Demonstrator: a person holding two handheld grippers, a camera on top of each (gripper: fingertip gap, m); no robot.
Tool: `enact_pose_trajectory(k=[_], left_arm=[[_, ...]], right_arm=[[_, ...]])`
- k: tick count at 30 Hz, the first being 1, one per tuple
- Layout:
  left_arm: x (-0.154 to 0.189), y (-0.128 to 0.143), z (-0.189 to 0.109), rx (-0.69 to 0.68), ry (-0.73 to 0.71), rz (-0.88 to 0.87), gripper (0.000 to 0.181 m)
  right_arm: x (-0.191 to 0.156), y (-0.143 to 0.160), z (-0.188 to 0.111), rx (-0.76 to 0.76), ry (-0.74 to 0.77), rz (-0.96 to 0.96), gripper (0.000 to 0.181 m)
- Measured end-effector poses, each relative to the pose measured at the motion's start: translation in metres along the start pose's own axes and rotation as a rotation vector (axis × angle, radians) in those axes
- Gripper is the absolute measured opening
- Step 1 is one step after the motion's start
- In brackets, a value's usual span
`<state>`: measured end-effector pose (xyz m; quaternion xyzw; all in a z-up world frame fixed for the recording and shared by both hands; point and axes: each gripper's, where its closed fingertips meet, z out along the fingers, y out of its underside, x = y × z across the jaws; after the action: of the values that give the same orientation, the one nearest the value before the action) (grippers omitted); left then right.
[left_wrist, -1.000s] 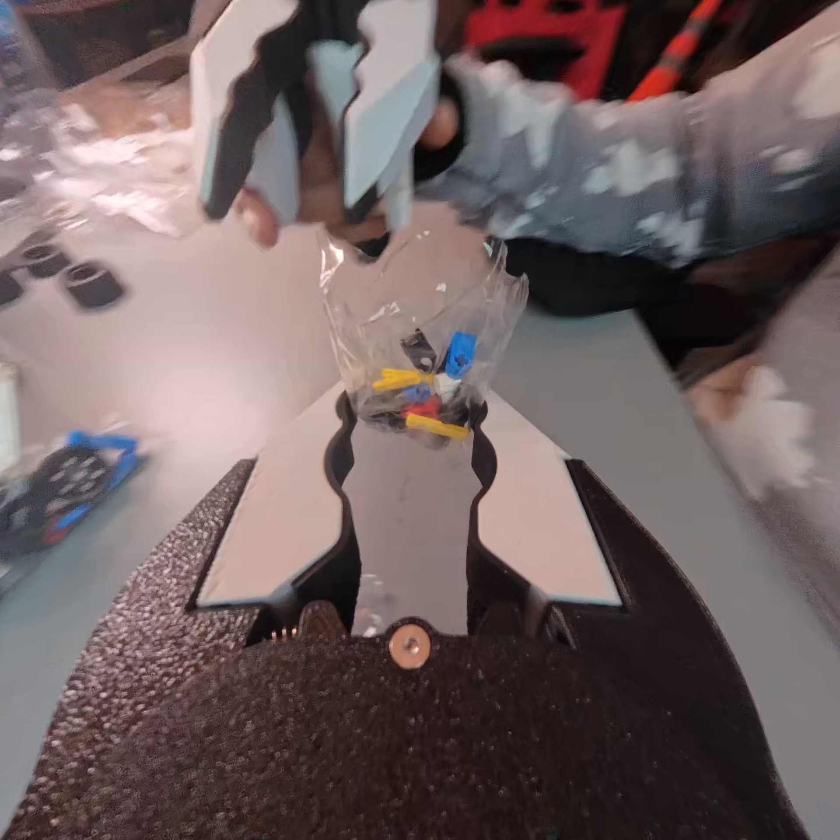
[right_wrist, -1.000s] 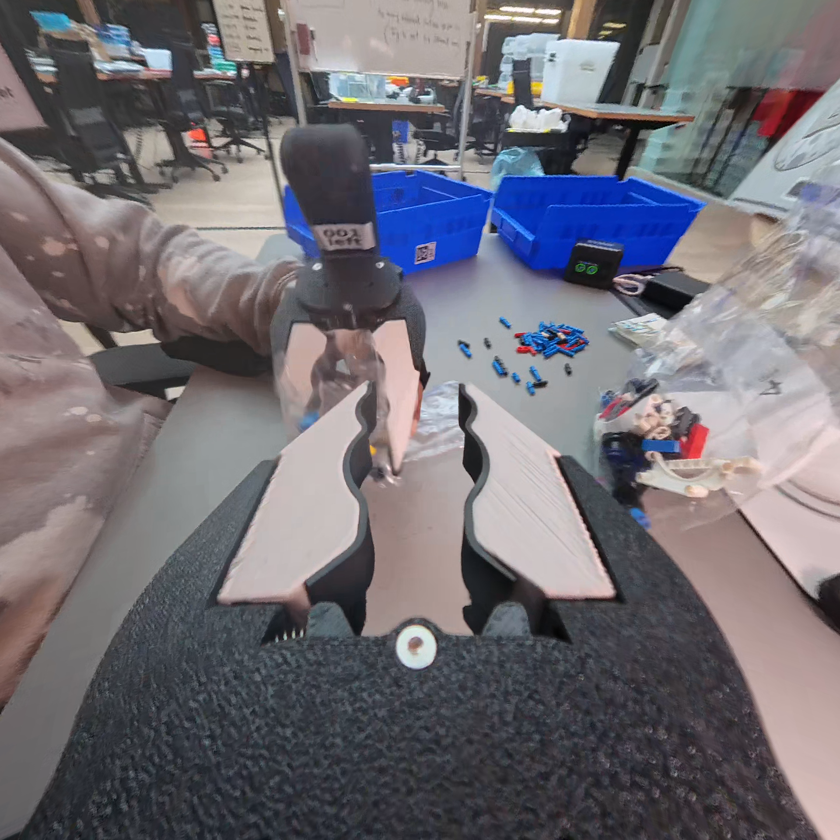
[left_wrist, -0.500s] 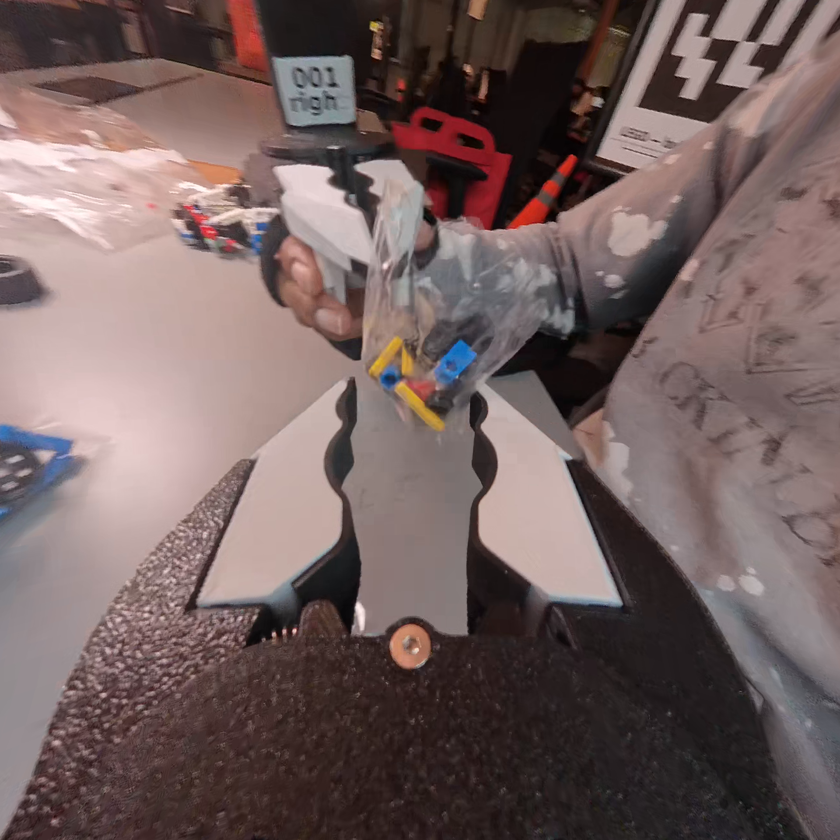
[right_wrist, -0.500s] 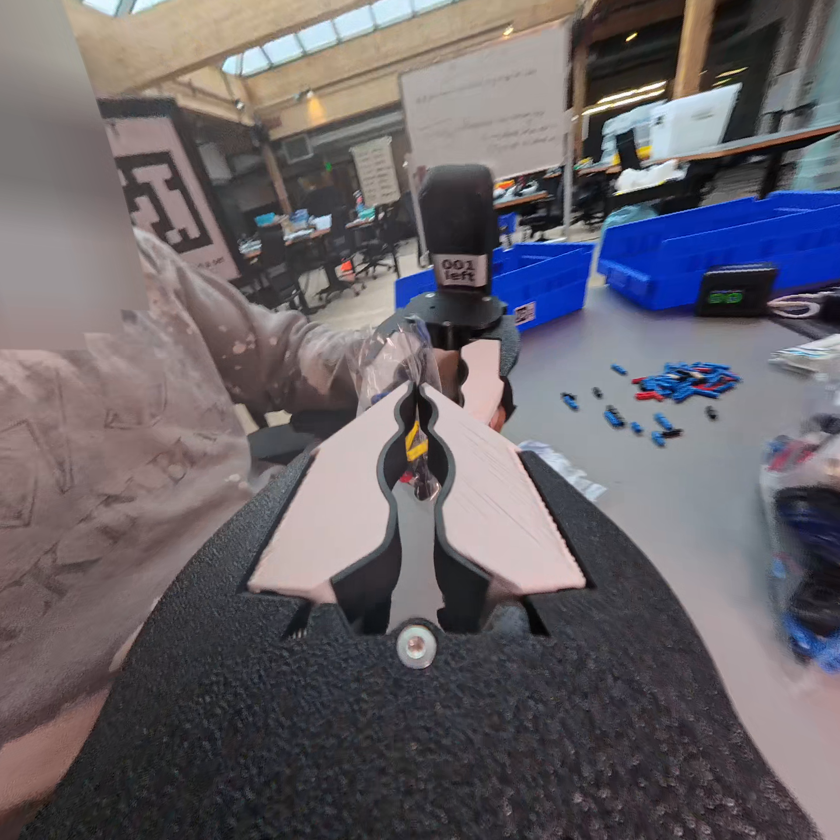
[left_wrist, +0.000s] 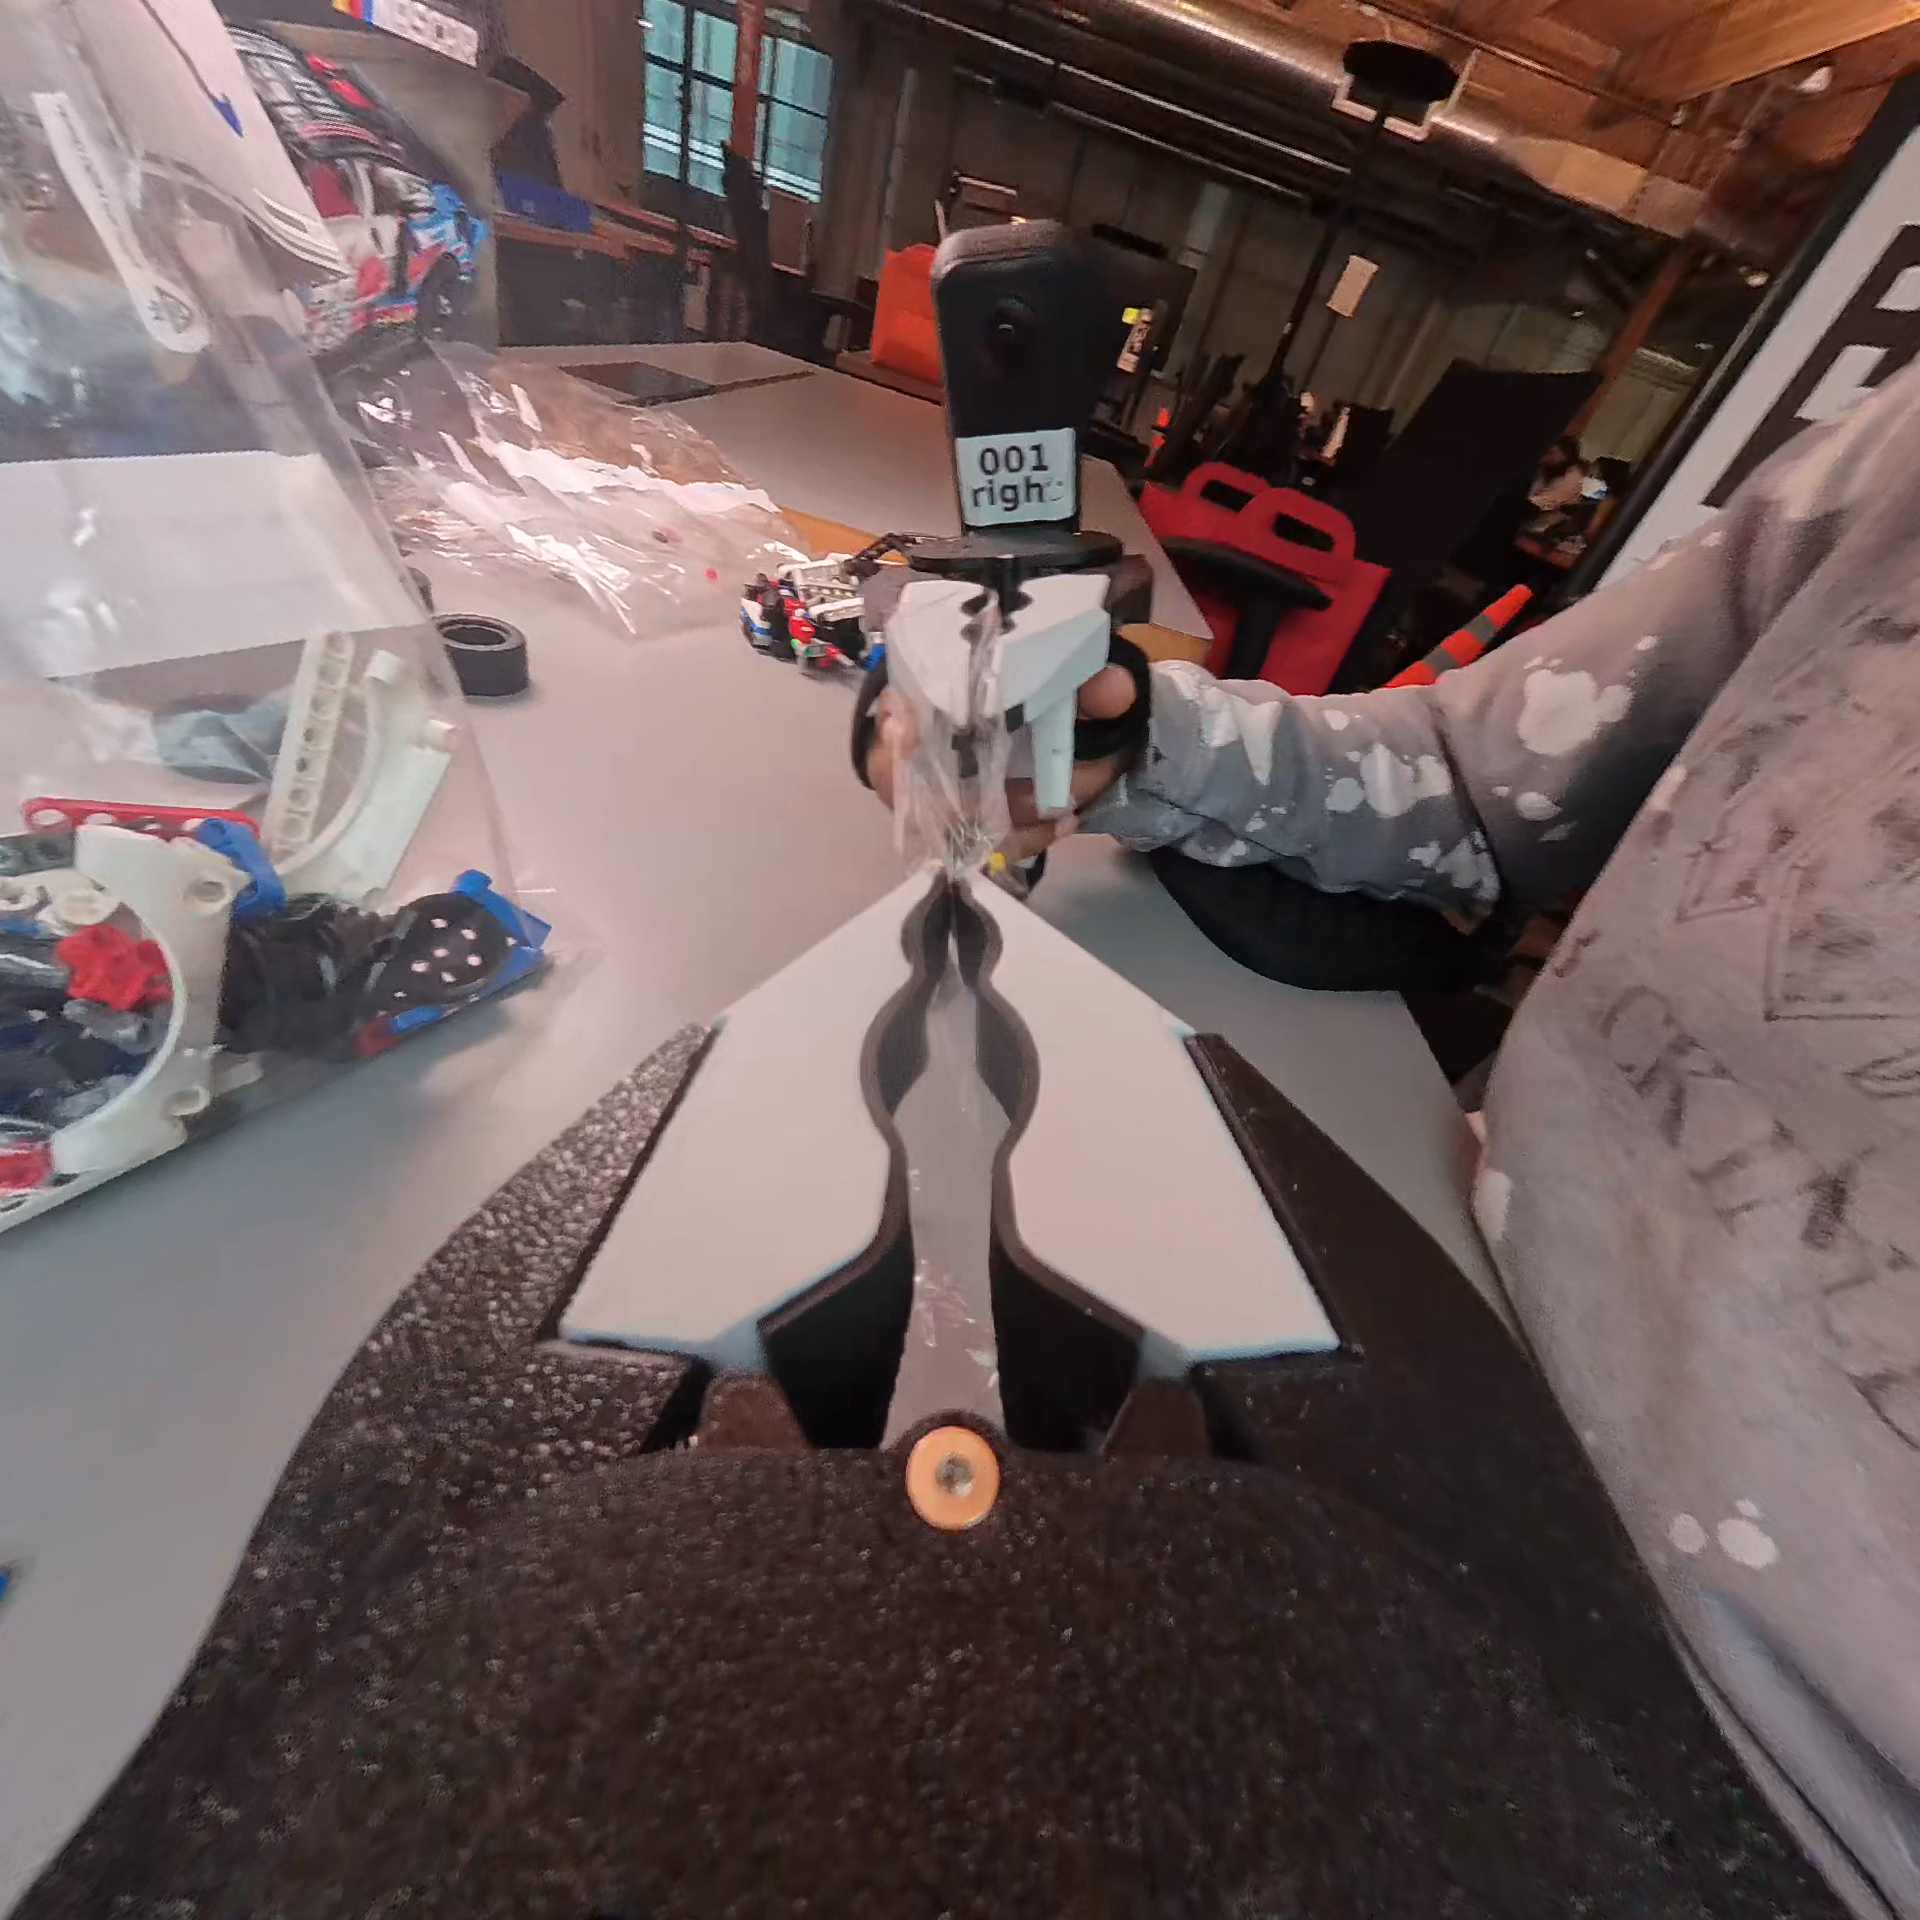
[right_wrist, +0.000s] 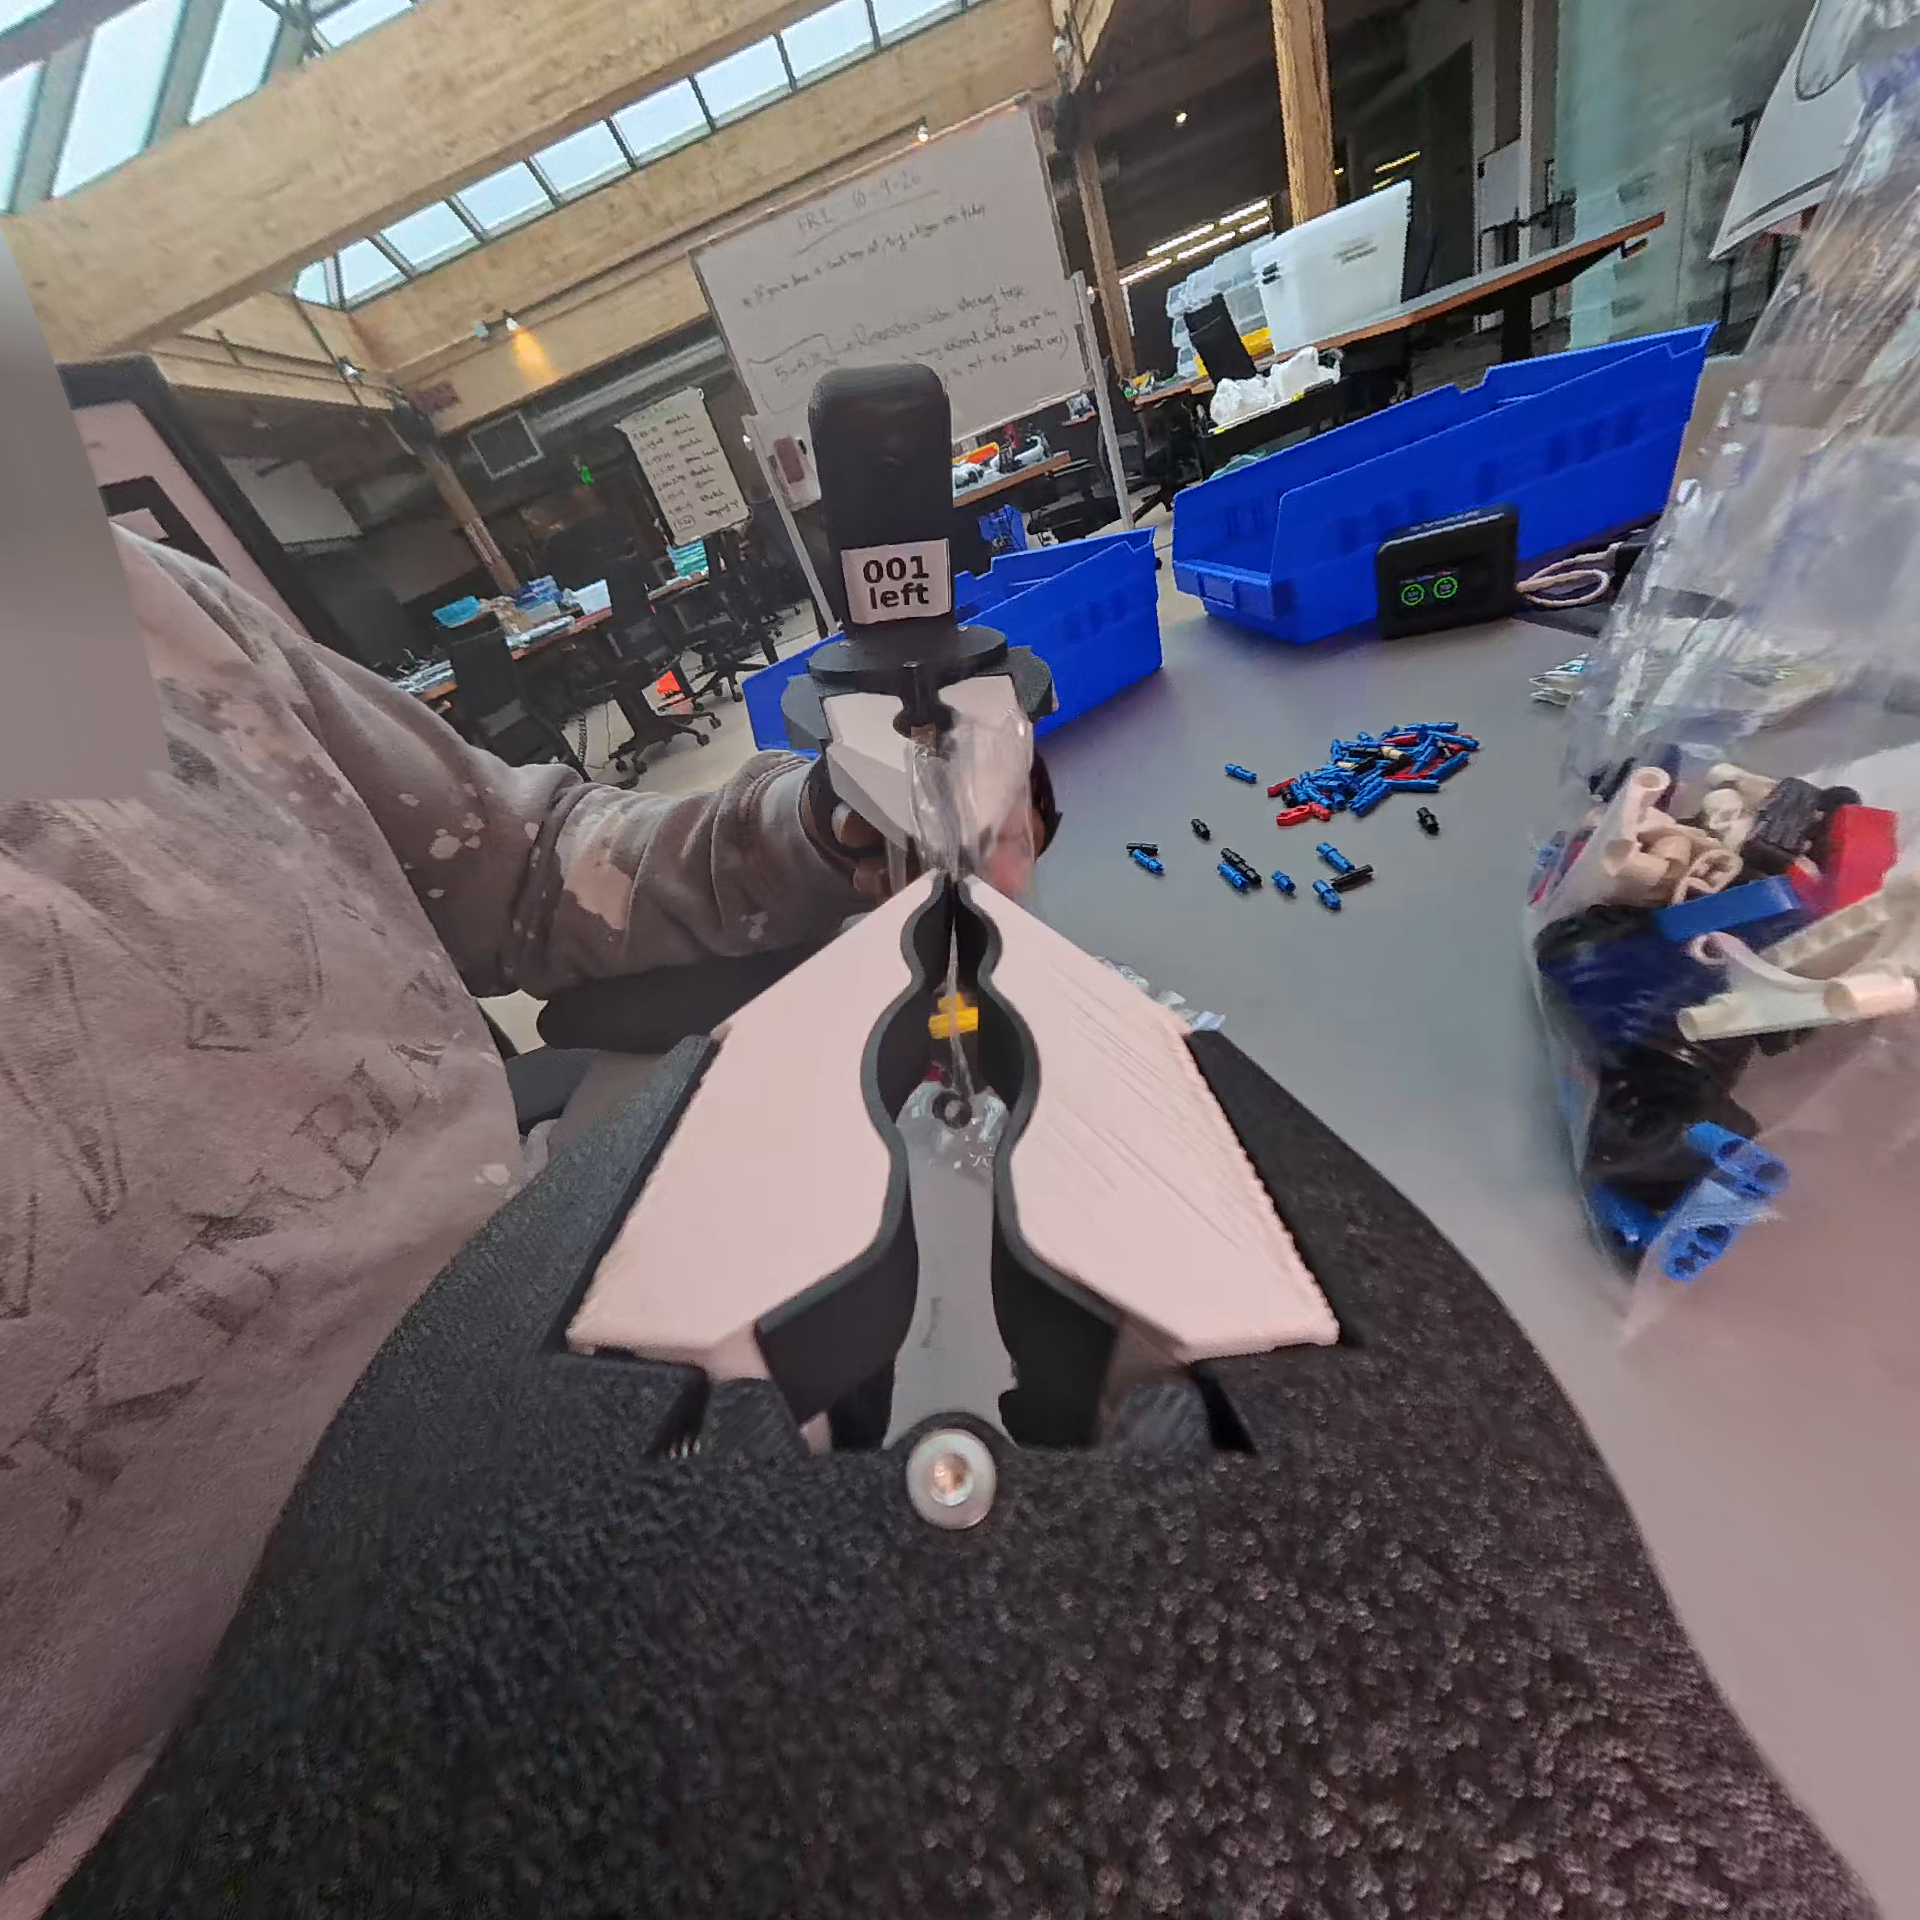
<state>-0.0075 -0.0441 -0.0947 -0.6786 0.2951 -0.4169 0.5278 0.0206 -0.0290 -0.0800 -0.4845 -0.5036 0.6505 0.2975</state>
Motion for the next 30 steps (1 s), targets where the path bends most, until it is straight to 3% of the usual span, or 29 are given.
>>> enact_pose_trajectory(k=[6,13,16,18,19,23,26,30], left_arm=[[-0.007,0.006,-0.005,-0.048,0.012,-0.057,0.0],[-0.013,0.009,-0.007,-0.061,-0.014,-0.102,0.0],[-0.011,-0.001,-0.009,0.001,-0.008,-0.112,0.0],[-0.009,-0.002,-0.007,0.015,-0.002,-0.124,0.0],[-0.008,-0.002,-0.005,0.019,-0.001,-0.126,0.0],[-0.011,-0.003,-0.001,0.036,-0.023,-0.169,0.0],[-0.017,-0.006,-0.007,0.061,-0.045,-0.187,0.006],[-0.011,-0.004,-0.006,0.034,0.009,-0.224,0.051]], right_arm=[[0.011,0.017,-0.003,-0.099,0.028,-0.036,0.0],[0.018,0.021,-0.003,-0.105,0.062,-0.028,0.0],[0.019,0.025,0.002,-0.119,0.074,-0.008,0.048],[0.018,0.022,0.01,-0.092,0.084,-0.012,0.053],[0.017,0.02,0.014,-0.079,0.09,-0.017,0.051],[0.012,0.02,0.018,-0.085,0.098,-0.063,0.007],[0.013,0.016,0.009,-0.069,0.081,-0.025,0.0],[0.006,0.017,0.006,-0.078,0.008,0.056,0.0]])
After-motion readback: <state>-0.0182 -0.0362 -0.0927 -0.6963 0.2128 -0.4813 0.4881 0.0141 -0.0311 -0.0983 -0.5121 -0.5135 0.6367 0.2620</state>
